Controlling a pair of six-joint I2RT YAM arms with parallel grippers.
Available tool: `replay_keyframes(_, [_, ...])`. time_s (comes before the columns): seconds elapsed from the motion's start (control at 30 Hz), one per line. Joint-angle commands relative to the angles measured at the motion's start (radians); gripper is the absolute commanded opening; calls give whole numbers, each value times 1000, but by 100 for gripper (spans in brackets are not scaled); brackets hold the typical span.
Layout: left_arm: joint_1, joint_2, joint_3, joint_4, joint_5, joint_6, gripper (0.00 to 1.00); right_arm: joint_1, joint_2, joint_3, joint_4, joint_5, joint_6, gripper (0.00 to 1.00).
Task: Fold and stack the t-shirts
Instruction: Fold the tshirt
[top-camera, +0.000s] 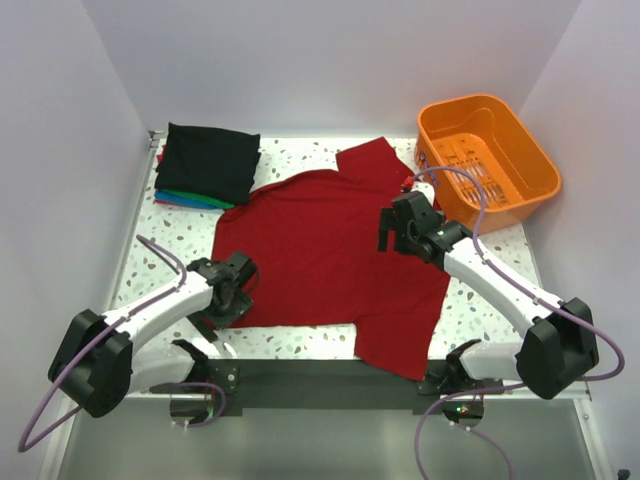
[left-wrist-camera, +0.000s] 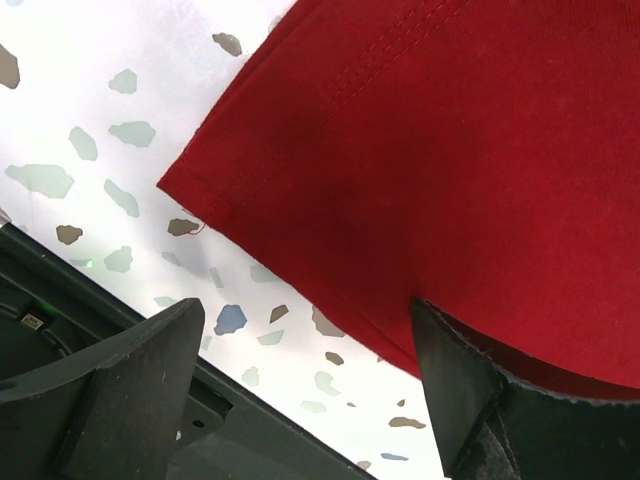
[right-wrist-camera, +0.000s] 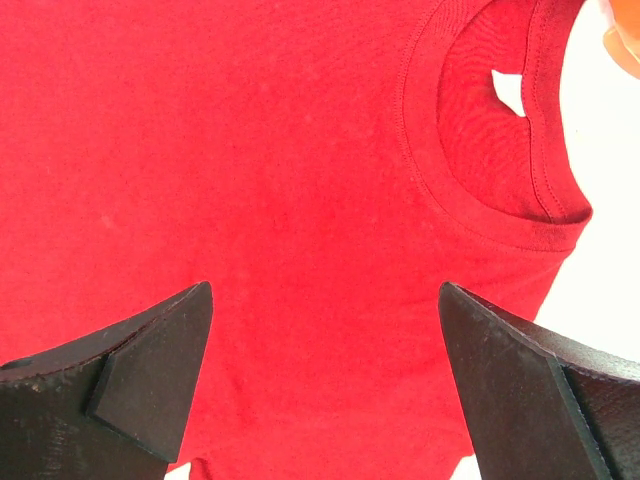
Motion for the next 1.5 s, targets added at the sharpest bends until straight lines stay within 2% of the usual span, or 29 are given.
replay_keyframes(0.0, [-7,26,47,-33,-42,-41,87,-11,-34,-8,-2,38,4,99])
replay_keyframes(0.03, [-7,38,50,-34,-50,-44,85,-14,-35,-8,-3,41,3,99])
replay_keyframes(0.07, [-5,46,54,-36,-56,-44,78,-17,-35,-8,-6,42,1,99])
replay_keyframes(0.17, [-7,84,66,-43,-62,-44,73,-37,-46,-11,-12,38,-5,99])
replay_keyframes(0.3, [-5,107,74,-46,-47,-46,73,-63,-70,-23,-16,33,-6,98])
replay_keyframes(0.43, [-5,89,-20,108,28,-34,66,-84,-87,-23,-25,24,-10,99])
replay_keyframes(0.53, [-5,112,-14,80,17,-28,51,-92,-107,-25,-34,22,-7,99])
replay_keyframes(0.57, [-5,110,-5,73,13,-29,41,-92,-125,-31,-37,16,0,99])
replay_keyframes(0.7, [-5,71,-18,75,-13,-55,20,-91,-193,-51,-65,-23,9,99])
replay_keyframes(0.73, [-5,69,-22,79,-28,-58,11,-83,-221,-66,-74,-87,-5,99])
replay_keyframes(0.8, [-5,72,-17,76,-41,-58,0,-53,-236,-72,-98,-131,-22,99])
replay_keyframes(1.03, [-5,51,-9,69,-75,-47,0,353,-268,-92,-440,-80,118,98])
replay_keyframes(1.1, [-4,29,-12,73,-79,-35,0,438,-268,-141,-483,-100,185,97])
replay_keyframes(1.13, [-5,21,-12,72,-81,-34,0,528,-258,-158,-511,-103,216,97])
replay_keyframes(1.27, [-5,0,-23,83,-84,-23,0,727,-213,-239,-494,-139,369,96])
replay_keyframes(1.4, [-5,-11,-28,89,-82,-14,0,770,-201,-351,-353,-258,405,88])
replay_keyframes(1.47, [-4,-17,-31,89,-84,-14,0,775,-175,-373,-313,-260,399,86])
